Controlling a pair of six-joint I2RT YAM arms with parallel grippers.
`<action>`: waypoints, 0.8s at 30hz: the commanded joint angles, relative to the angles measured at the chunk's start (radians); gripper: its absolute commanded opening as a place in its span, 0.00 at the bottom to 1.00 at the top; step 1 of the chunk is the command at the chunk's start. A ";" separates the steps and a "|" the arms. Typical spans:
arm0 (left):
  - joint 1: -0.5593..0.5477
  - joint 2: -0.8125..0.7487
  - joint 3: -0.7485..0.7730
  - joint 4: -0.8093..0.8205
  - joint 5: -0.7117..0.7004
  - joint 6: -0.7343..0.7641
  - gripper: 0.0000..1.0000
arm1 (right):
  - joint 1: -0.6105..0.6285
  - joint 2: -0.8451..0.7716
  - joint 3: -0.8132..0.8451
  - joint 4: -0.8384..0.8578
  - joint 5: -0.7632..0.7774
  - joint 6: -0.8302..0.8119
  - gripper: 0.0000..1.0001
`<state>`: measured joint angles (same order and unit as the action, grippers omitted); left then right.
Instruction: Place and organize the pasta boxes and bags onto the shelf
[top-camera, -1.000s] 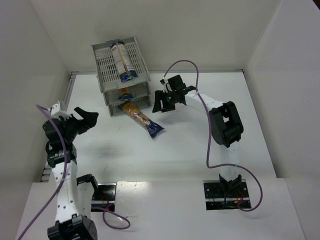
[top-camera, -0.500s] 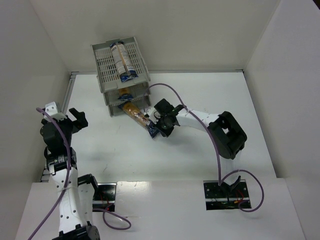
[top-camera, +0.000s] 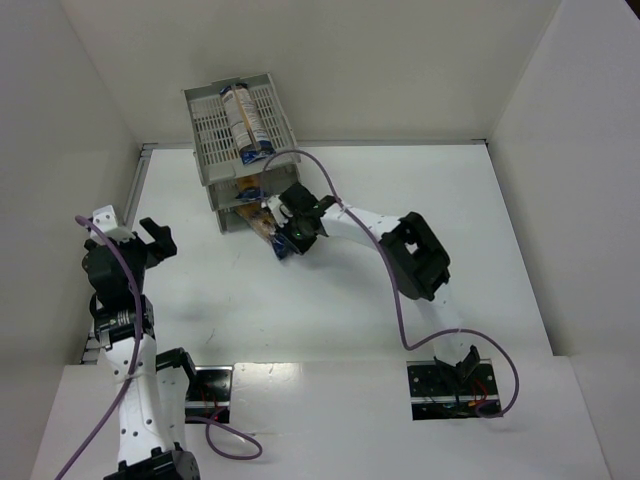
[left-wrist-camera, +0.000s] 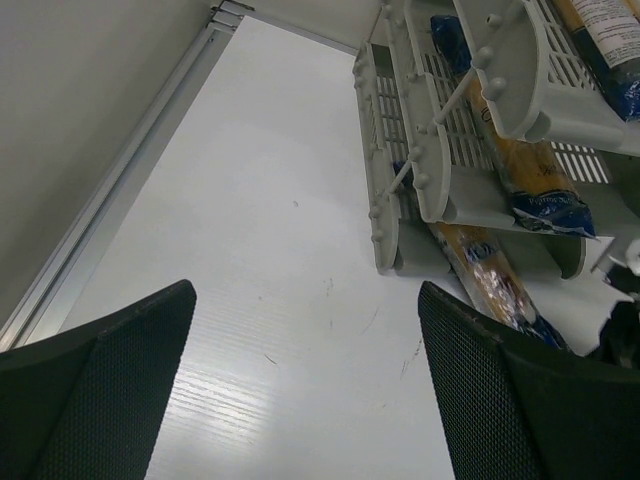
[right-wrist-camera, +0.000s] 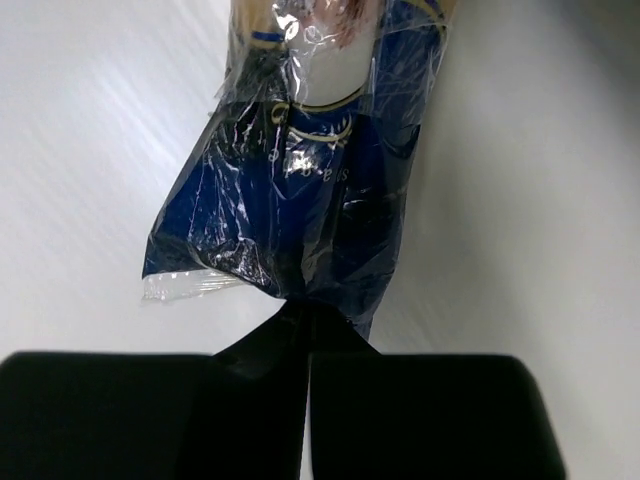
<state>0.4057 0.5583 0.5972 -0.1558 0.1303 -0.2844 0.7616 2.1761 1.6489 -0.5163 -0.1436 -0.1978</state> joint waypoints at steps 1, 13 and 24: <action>0.007 -0.005 -0.007 0.041 -0.006 0.031 0.99 | 0.041 0.069 0.169 0.104 0.028 0.118 0.00; 0.007 0.005 -0.007 0.061 0.023 0.031 0.99 | 0.097 0.248 0.503 0.147 0.102 0.276 0.00; 0.007 -0.014 -0.019 0.052 0.052 0.031 0.99 | 0.120 0.056 0.316 0.197 0.082 0.117 0.00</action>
<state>0.4057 0.5564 0.5903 -0.1486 0.1535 -0.2630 0.8848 2.3718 2.0148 -0.3943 -0.0639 -0.0151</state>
